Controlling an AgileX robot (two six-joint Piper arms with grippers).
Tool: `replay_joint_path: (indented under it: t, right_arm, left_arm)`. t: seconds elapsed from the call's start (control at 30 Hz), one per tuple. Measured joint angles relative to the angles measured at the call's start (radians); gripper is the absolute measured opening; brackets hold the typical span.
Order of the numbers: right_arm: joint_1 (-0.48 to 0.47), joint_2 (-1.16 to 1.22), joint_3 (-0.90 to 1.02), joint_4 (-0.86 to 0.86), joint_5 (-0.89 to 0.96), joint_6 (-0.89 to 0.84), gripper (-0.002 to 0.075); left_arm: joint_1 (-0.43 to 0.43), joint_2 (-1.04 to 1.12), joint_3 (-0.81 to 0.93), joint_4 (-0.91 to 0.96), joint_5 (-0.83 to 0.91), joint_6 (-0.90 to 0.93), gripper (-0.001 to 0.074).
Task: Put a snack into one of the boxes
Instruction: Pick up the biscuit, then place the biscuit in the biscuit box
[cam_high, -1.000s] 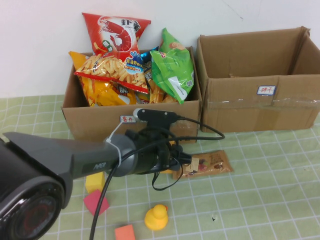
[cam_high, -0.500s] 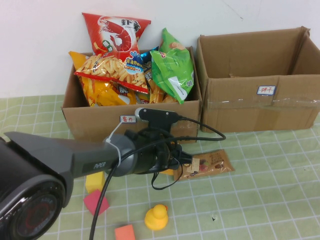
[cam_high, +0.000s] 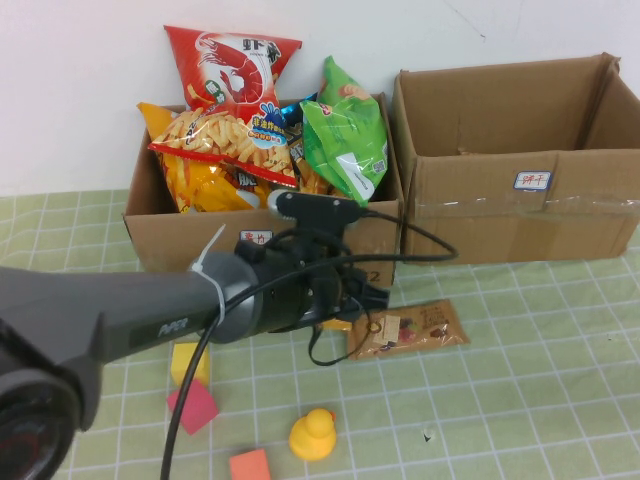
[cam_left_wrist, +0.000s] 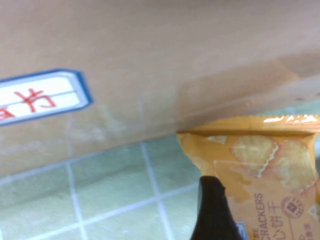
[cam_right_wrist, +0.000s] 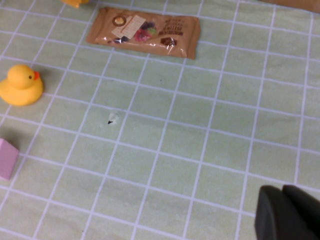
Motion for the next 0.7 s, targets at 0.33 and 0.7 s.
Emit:
replay_joint_path:
  t: [0.33, 0.7]
  right_arm:
    - [0.000, 0.000, 0.002, 0.000, 0.000, -0.004, -0.0002]
    - [0.000, 0.000, 0.002, 0.000, 0.000, -0.006, -0.0002]
  left_arm:
    - [-0.108, -0.122, 0.000, -0.092, 0.009, 0.172, 0.0393]
    - [-0.138, -0.211, -0.004, -0.036, -0.177, 0.180, 0.0393]
